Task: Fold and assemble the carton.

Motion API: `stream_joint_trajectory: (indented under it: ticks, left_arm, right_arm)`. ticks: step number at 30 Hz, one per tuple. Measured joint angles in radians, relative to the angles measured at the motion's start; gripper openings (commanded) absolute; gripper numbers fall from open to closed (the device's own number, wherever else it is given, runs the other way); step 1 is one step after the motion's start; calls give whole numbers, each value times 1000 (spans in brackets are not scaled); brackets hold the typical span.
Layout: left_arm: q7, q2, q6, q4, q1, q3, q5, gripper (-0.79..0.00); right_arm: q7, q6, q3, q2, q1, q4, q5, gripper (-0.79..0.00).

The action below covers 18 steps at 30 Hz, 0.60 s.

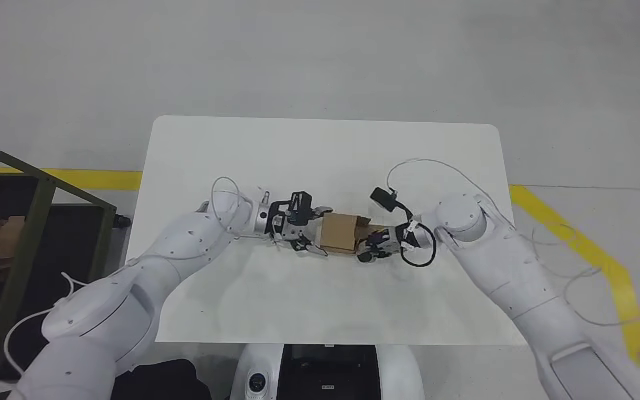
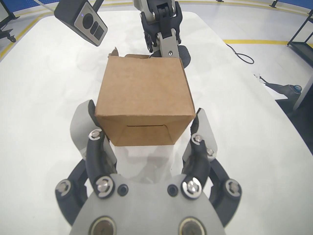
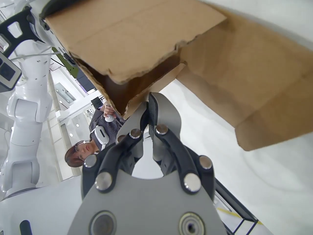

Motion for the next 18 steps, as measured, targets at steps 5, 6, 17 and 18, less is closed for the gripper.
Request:
stream_joint_trajectory:
  ticks: [5, 6, 17, 18]
  left_arm:
    - [-2, -1, -2, 0, -1, 1, 0, -108]
    - [-2, -2, -2, 0, -1, 1, 0, -111]
    - [-1, -4, -1, 2, 0, 3, 1, -114]
    - [-1, -4, -1, 2, -1, 3, 2, -117]
  right_arm:
    - [14, 0, 13, 7, 2, 24, -11, -785]
    - [9, 0, 22, 10, -2, 26, -11, -785]
    - [-54, -10, 32, 7, -26, 1, 31, -785]
    - [-64, -15, 27, 3, -23, 7, 39, -785]
